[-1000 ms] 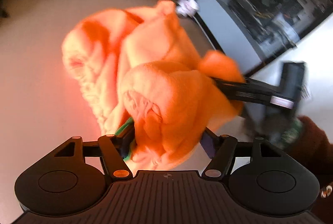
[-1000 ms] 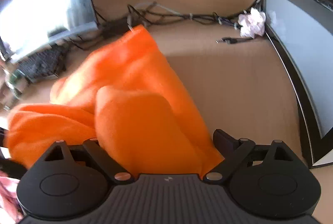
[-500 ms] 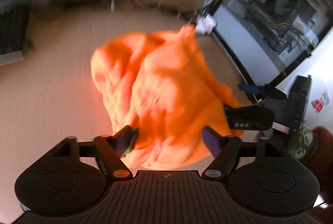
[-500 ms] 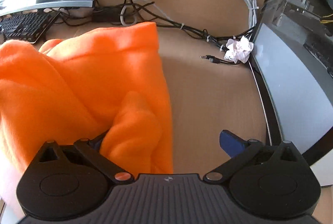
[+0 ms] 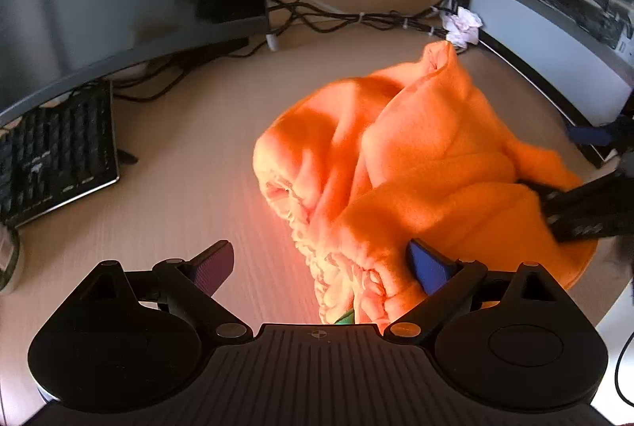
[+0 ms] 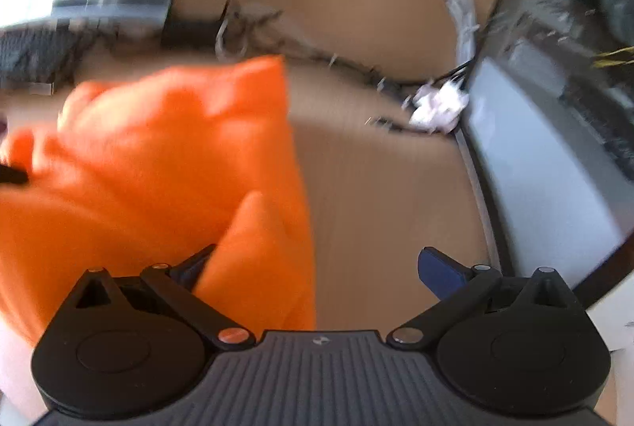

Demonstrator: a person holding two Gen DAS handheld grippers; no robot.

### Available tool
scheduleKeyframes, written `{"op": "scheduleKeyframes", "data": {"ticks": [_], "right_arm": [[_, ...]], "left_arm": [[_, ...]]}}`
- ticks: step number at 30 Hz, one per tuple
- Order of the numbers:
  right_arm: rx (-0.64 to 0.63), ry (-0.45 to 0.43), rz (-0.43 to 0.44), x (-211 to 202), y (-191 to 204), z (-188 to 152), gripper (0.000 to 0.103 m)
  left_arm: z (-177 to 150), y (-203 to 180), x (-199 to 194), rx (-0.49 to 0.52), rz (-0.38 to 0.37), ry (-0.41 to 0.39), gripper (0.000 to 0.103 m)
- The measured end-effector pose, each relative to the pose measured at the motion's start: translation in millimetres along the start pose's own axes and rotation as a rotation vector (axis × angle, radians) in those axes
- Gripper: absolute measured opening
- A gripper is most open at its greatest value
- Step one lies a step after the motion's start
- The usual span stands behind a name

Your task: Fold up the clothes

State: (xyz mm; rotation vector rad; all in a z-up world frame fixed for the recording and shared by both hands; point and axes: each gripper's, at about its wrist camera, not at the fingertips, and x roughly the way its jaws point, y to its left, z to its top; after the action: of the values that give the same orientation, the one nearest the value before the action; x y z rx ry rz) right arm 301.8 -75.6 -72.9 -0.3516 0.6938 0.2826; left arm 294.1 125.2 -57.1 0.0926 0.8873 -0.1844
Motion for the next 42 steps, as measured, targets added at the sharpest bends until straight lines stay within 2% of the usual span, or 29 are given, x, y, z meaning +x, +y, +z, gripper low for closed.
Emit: {"op": "scheduleKeyframes", "data": {"ticks": [2, 5, 9, 10, 13, 14, 15, 18, 20, 22, 25, 28, 31, 34, 36, 37, 38, 39, 40, 42], "right_arm": [[0.023, 0.012, -0.004, 3, 3, -1, 0.103], [0.167, 0.099, 0.077, 12, -17, 1, 0.103], [0.13, 0.047, 0.118, -21, -31, 13, 0.102], [0.072, 0.005, 0.128, -36, -29, 16, 0.102], [-0.228, -0.156, 0.193, -92, -4, 12, 0.102], [-0.326, -0.181, 0.226, -106, 8, 8, 0.102], [-0.407, -0.183, 0.26, -113, 20, 2, 0.102], [-0.599, -0.156, 0.342, -108, 57, -21, 0.093], [-0.676, -0.15, 0.347, -93, 77, -34, 0.083], [-0.696, -0.158, 0.354, -78, 85, -39, 0.079], [-0.599, -0.136, 0.387, -64, 74, -28, 0.067], [-0.29, 0.016, 0.516, -46, 40, -4, 0.062], [-0.028, 0.149, 0.615, -26, 10, 8, 0.061], [0.115, 0.213, 0.669, -16, -8, 11, 0.061], [0.17, 0.223, 0.681, -15, -13, 11, 0.062], [0.18, 0.216, 0.676, -14, -13, 11, 0.062], [0.178, 0.206, 0.662, -16, -12, 10, 0.062], [0.166, 0.194, 0.643, -18, -10, 11, 0.062], [0.142, 0.174, 0.623, -24, -8, 11, 0.063], [0.051, 0.093, 0.576, -50, -8, 5, 0.077]], "left_arm": [[-5, 6, -1, -0.01, -0.014, 0.001, 0.098], [-7, 9, 1, -0.013, -0.036, 0.007, 0.099], [-7, 9, 2, 0.006, -0.049, 0.006, 0.099], [-7, 9, 2, 0.005, -0.052, 0.006, 0.099], [-7, 13, 6, -0.028, -0.071, 0.014, 0.099], [-6, 15, 7, -0.045, -0.08, 0.02, 0.099], [-6, 16, 9, -0.063, -0.089, 0.026, 0.099], [-5, 22, 10, -0.113, -0.113, 0.04, 0.099], [-7, 23, -1, -0.112, -0.12, 0.026, 0.098], [-10, 22, -20, -0.069, -0.119, -0.013, 0.098], [-21, 17, -54, 0.042, -0.128, -0.093, 0.1], [-35, 3, -76, 0.223, -0.12, -0.166, 0.101], [-46, -25, -73, 0.475, -0.062, -0.199, 0.101], [-49, -50, -47, 0.656, -0.033, -0.182, 0.101], [-45, -58, -28, 0.661, -0.073, -0.169, 0.101], [-40, -57, -21, 0.62, -0.112, -0.156, 0.101], [-33, -55, -15, 0.562, -0.158, -0.14, 0.1], [-23, -50, -10, 0.463, -0.215, -0.114, 0.099], [-14, -42, -5, 0.373, -0.254, -0.091, 0.093], [-1, -26, 3, 0.217, -0.312, -0.051, 0.088]]}}
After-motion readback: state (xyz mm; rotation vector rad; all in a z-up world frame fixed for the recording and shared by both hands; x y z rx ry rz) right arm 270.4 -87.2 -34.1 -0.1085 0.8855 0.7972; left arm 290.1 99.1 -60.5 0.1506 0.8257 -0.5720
